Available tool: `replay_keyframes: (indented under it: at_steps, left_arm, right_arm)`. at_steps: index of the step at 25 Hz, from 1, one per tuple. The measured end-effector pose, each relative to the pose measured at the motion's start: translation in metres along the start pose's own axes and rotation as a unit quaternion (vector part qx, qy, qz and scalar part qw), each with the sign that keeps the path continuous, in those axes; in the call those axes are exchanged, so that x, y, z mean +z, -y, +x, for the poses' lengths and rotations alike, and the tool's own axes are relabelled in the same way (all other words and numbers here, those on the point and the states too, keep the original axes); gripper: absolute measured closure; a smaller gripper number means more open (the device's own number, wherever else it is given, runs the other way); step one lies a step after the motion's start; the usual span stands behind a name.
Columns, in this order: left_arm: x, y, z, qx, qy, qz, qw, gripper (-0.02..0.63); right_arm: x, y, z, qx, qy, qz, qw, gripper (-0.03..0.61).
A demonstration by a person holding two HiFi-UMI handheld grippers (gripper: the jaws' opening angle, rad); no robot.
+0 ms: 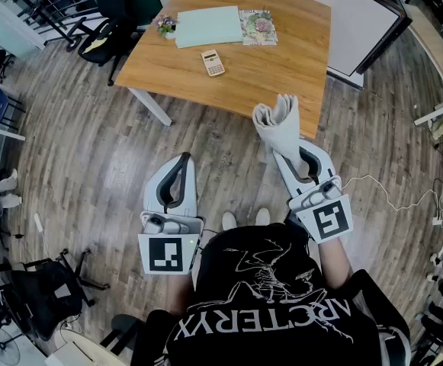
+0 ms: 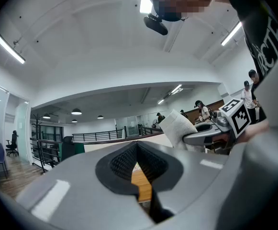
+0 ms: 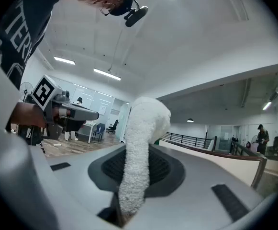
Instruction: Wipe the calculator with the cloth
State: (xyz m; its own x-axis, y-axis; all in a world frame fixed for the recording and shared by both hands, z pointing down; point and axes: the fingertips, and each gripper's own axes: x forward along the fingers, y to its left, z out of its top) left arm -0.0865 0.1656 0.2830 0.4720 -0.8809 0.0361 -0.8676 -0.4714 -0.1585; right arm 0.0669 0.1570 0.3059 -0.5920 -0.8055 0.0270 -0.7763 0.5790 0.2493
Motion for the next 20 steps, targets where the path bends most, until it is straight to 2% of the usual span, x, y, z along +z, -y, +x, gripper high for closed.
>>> replay_keyframes:
  at_steps: [20]
  left_arm:
    - [-0.001, 0.009, 0.012, 0.005, -0.007, -0.002, 1.0, 0.604]
  right_arm:
    - [-0.001, 0.021, -0.008, -0.014, 0.008, 0.011, 1.0, 0.491]
